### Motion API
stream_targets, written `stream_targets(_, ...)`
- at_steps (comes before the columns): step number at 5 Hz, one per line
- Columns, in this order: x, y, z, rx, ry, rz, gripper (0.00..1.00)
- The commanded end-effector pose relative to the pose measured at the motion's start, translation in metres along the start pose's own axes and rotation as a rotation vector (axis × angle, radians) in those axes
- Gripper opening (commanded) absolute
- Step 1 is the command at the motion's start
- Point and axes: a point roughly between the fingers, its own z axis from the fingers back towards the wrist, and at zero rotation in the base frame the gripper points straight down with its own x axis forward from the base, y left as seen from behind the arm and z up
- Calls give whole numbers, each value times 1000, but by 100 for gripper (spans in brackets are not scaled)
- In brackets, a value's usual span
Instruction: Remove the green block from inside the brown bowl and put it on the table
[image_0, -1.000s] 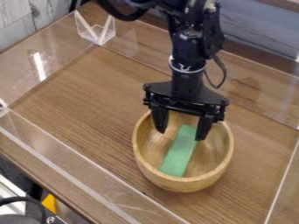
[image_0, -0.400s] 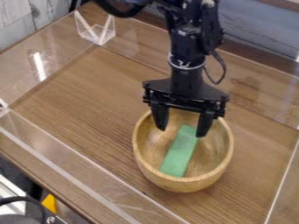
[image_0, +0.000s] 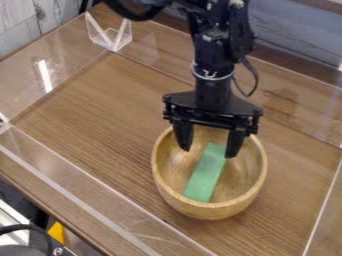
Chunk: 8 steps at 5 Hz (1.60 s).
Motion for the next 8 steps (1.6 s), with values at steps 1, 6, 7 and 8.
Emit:
stream_targets(1,-1,-3,9,-24,-38,-2,100)
stream_targets(6,-13,-1,-16,-30,-11,41,100)
stream_targets(7,-14,0,-22,-30,-7,51,100)
stream_targets(8,-14,1,-27,-29,-2,60,100)
